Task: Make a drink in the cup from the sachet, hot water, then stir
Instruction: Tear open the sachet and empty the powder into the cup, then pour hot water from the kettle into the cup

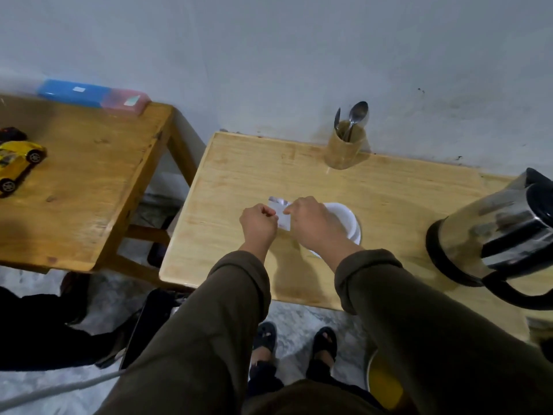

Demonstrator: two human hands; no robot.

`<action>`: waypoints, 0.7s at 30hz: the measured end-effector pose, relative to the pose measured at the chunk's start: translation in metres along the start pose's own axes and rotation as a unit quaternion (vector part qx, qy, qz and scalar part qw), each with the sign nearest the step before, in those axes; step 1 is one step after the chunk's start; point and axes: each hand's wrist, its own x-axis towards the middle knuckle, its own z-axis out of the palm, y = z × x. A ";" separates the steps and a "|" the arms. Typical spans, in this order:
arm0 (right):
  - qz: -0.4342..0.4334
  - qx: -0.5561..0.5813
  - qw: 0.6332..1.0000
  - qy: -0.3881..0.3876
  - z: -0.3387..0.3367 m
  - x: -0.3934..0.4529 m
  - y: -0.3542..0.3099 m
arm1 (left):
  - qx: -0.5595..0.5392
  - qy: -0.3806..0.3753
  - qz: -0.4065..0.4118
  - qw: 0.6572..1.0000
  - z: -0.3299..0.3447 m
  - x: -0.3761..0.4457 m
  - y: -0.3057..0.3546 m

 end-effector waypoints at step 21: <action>0.051 0.034 0.997 0.042 0.013 -0.028 -0.001 | 0.164 -0.066 0.091 0.980 0.025 -0.026 -0.038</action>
